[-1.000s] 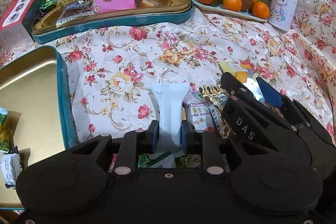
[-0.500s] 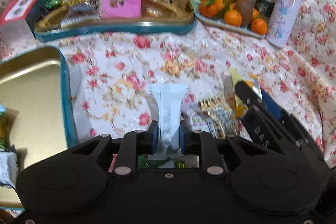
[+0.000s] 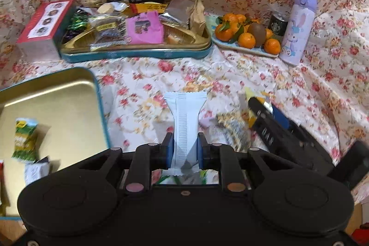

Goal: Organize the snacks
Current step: 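Carry the white bar and yellow-silver packet over the gold tin tray with both tools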

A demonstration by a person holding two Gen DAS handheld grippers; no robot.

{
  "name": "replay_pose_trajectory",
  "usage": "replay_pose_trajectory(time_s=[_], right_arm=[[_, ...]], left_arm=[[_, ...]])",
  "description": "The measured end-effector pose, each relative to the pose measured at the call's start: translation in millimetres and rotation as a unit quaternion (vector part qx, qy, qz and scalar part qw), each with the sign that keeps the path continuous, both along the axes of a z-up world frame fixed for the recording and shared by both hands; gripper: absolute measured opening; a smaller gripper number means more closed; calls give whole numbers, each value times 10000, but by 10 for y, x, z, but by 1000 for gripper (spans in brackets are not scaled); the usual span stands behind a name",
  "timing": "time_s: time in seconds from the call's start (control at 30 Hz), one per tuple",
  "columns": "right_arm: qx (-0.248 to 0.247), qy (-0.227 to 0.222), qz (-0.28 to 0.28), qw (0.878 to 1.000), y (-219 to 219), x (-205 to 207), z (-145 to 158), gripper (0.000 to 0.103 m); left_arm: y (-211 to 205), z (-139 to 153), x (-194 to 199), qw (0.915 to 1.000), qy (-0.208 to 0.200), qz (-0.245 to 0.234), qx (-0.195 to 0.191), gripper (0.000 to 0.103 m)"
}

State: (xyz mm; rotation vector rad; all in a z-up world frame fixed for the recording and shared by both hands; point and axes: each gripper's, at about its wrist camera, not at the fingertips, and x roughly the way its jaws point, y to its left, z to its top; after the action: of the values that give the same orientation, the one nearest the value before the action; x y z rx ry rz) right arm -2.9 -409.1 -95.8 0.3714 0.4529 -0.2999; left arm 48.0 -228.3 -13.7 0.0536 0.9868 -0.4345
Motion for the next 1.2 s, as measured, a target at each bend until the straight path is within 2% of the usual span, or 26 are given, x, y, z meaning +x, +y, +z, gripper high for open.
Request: replay_pose_trajectory(time_s=[0.2,0.63,0.83,1.1,1.2], right_arm=[[20,79,-25,10000,-9,21,-2,37],[60,333,-263,9991,-32,69,-15,37],[-49,466,-407,9981,-23,91,-14,37],[-437,679,-447,9957,74,150,4,36],[-648,777,-440,9939,126,178,14,36]], left_arm=[[206,40,-145,9996,-115,148,224,27],[873,80,-255,9965,-284,700,366,28],[1309,103,-260,9942,-378,969,262,27],[1897,132,-144,9885,-512,1420,58,27],[2057,138,-109,9865,-445,1575,-60,27]])
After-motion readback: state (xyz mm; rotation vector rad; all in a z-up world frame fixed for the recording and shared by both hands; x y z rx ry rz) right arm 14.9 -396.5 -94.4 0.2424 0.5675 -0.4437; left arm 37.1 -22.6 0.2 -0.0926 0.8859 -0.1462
